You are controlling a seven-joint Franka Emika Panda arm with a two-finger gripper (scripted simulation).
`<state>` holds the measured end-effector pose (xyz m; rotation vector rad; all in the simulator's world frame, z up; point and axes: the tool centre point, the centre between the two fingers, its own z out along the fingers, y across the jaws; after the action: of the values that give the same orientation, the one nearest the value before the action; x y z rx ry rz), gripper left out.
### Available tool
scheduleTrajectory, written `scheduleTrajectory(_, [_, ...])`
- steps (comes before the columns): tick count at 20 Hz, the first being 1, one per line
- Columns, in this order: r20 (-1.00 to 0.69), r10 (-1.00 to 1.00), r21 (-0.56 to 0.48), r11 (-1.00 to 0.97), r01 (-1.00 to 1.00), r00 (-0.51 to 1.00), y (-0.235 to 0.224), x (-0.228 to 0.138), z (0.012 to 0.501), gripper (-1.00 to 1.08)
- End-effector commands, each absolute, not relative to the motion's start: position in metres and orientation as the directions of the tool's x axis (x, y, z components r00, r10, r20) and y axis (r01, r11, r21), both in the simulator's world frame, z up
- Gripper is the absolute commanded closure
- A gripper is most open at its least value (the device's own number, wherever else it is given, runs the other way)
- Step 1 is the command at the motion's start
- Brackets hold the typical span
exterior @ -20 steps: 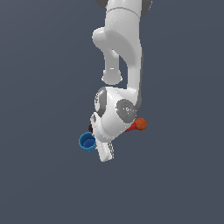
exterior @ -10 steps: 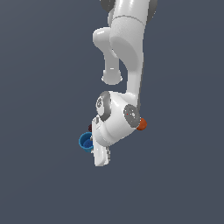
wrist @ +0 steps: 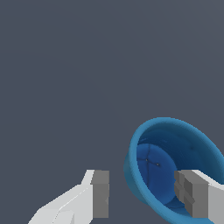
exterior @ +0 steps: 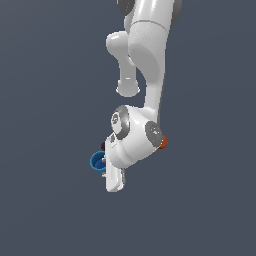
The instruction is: Pick up a designated object from a clutter of objects.
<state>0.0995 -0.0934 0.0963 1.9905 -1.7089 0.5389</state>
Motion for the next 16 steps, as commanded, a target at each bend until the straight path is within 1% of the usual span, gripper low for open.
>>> scheduleTrajectory(1, [0.569, -0.809, 0.089, -0.123, -0.988, 0.152, -0.094, 0.099, 0.096, -0.2])
scheduleTrajectory(11, [0.57, -0.808, 0.086, -0.12, -0.989, 0.148, -0.111, 0.099, 0.072, -0.2])
scheduleTrajectory(12, [0.57, -0.808, 0.086, -0.12, -0.989, 0.148, -0.111, 0.099, 0.072, 1.08])
scheduleTrajectory(16, [0.57, -0.808, 0.086, -0.12, -0.989, 0.148, -0.111, 0.099, 0.072, 1.08])
